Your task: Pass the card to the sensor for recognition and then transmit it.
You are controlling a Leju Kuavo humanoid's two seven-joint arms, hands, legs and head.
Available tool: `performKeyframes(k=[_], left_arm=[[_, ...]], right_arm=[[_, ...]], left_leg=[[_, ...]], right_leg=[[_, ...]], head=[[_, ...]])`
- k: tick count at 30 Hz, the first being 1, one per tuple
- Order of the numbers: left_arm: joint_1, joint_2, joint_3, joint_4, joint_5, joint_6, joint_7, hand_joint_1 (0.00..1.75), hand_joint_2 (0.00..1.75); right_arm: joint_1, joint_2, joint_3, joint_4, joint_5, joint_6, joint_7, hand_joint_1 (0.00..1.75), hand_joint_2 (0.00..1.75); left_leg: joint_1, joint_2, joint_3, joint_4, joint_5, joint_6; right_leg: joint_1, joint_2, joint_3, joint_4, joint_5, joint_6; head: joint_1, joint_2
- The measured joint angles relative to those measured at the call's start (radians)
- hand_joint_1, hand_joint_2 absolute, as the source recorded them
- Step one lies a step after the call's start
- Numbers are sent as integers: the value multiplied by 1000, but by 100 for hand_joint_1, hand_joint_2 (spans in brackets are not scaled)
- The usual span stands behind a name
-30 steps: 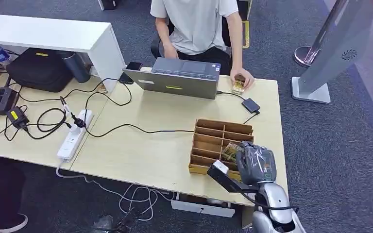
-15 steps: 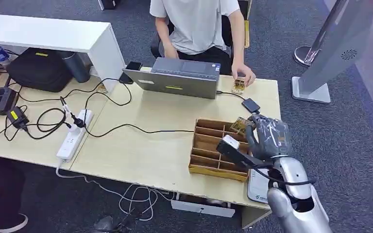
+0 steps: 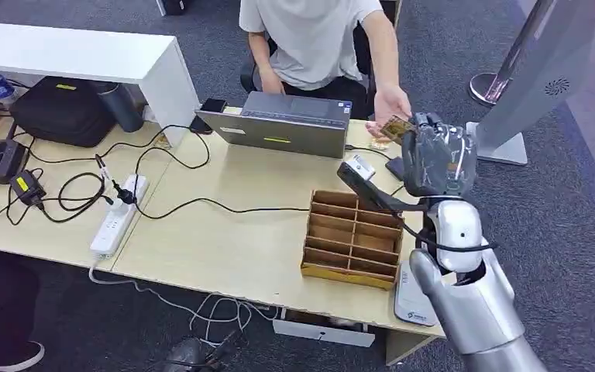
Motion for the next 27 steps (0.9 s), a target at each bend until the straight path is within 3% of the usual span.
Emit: performKeyframes(k=[13,14,22,27], left_arm=[[0,1,0,0,67,0,-48,0,175],[0,1,0,0,71,0,-52,0,175],[9,-3,3,0,92,0,-122,0,175],[9,0,3,0,107,0,-98,0,175]], right_arm=[[-20,32,4,84,-10,-7,-3,175,175],[-20,32,4,86,-10,-7,-3,0,175],[-16,32,4,98,-12,-3,-11,0,175],[0,19,-3,96,-8,-3,-9,0,175]], left_leg=[[0,0,0,0,0,0],[0,0,0,0,0,0],[0,0,0,0,0,0],[0,0,0,0,0,0]], right_leg=[[0,0,0,0,0,0],[0,0,0,0,0,0],[0,0,-1,0,0,0],[0,0,-1,0,0,0]], head=[[0,0],[0,0],[0,0],[0,0]])
